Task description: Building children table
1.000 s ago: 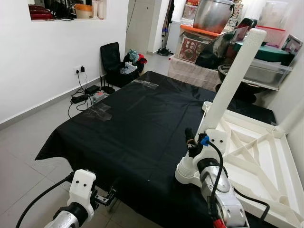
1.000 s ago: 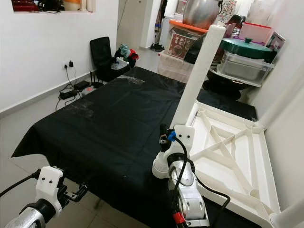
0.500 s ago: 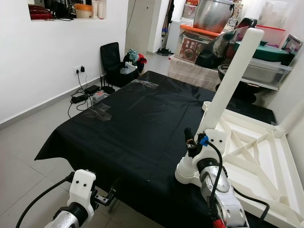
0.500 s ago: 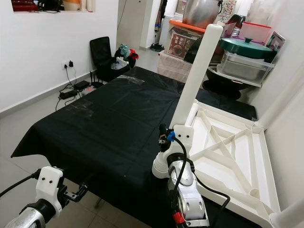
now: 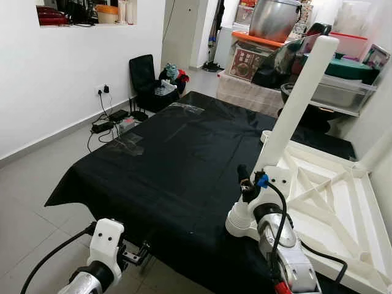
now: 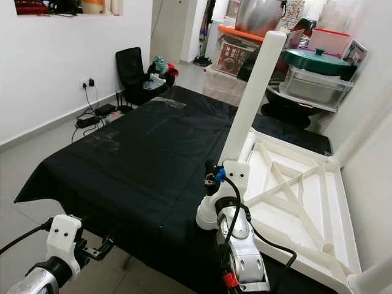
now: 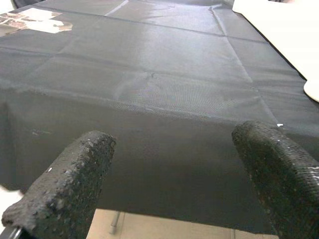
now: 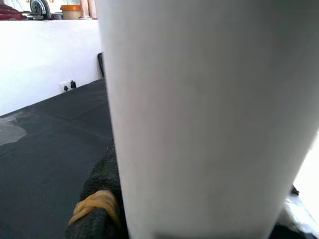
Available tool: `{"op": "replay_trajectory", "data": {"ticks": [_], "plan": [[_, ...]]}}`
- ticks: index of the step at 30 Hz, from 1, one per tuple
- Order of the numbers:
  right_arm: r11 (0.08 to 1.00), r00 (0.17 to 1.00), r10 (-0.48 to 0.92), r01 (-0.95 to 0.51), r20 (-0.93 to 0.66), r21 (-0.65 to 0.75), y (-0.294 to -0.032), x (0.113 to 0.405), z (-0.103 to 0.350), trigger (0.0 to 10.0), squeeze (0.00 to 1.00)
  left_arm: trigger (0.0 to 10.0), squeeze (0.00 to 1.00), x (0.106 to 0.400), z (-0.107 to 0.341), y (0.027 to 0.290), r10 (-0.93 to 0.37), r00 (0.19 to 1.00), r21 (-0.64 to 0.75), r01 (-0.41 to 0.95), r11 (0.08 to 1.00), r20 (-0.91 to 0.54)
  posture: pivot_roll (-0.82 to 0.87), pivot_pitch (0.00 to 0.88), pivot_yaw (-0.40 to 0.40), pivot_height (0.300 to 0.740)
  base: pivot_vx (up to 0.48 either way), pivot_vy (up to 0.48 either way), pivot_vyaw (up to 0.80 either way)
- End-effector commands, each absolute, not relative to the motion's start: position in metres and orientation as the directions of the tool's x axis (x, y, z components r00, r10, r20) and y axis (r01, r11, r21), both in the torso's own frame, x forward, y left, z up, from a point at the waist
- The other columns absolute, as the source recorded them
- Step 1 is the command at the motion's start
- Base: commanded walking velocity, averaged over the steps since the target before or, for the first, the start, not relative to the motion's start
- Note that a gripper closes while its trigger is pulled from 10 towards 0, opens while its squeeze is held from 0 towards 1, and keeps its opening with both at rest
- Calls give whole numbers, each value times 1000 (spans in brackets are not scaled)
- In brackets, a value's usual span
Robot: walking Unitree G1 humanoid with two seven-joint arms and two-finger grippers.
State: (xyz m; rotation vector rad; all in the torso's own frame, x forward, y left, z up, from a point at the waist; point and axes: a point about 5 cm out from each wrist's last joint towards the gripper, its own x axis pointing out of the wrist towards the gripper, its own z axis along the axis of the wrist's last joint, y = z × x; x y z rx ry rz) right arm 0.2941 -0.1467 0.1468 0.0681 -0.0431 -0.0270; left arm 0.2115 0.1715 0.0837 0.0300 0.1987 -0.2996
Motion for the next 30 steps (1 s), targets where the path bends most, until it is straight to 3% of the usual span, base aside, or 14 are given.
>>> {"op": "replay_trajectory", "data": {"ticks": [1, 15, 16, 17, 20, 26, 27, 28, 29, 30], "plan": [[996, 996, -89, 90, -24, 23, -164, 294, 134, 10000, 114, 10000, 0, 210, 82, 166, -303, 930, -8, 308, 951, -207, 122, 0, -141, 740, 0, 0, 0], [996, 996, -86, 87, -27, 22, -164, 294, 133, 10000, 133, 10000, 0, 210, 81, 166, -302, 930, -8, 307, 952, -208, 123, 0, -142, 740, 0, 0, 0], [996, 996, -86, 87, -25, 23, -164, 294, 134, 10000, 529, 10000, 0, 210, 81, 166, -302, 930, -8, 307, 952, -209, 121, 0, -141, 740, 0, 0, 0], [996, 996, -87, 87, -22, 25, -164, 294, 135, 10000, 588, 10000, 0, 210, 81, 166, -302, 930, -8, 307, 952, -209, 121, 0, -140, 740, 0, 0, 0], [996, 996, -88, 88, -18, 26, -164, 294, 136, 10000, 631, 10000, 0, 210, 81, 166, -303, 930, -9, 308, 951, -209, 119, 0, -140, 740, 0, 0, 0], [995, 995, -94, 93, 13, 30, -166, 294, 143, 10000, 471, 10000, 0, 210, 81, 167, -303, 929, -10, 308, 951, -210, 116, 0, -137, 740, 0, 0, 0], [995, 995, -94, 93, 19, 32, -166, 294, 144, 10000, 231, 10000, 0, 210, 80, 167, -303, 929, -10, 308, 951, -211, 115, 0, -137, 740, 0, 0, 0], [995, 995, -94, 93, 19, 32, -166, 294, 144, 10000, 231, 10000, 0, 210, 80, 167, -303, 929, -10, 308, 951, -211, 115, 0, -137, 740, 0, 0, 0], [995, 995, -93, 93, 24, 35, -166, 294, 145, 10000, 47, 10000, 0, 211, 80, 167, -303, 929, -10, 308, 951, -211, 114, 0, -136, 740, 0, 0, 0], [995, 995, -93, 92, 27, 38, -166, 294, 145, 10000, 47, 10000, 0, 211, 80, 167, -304, 929, -10, 309, 951, -211, 115, 0, -137, 740, 0, 0, 0]]}}
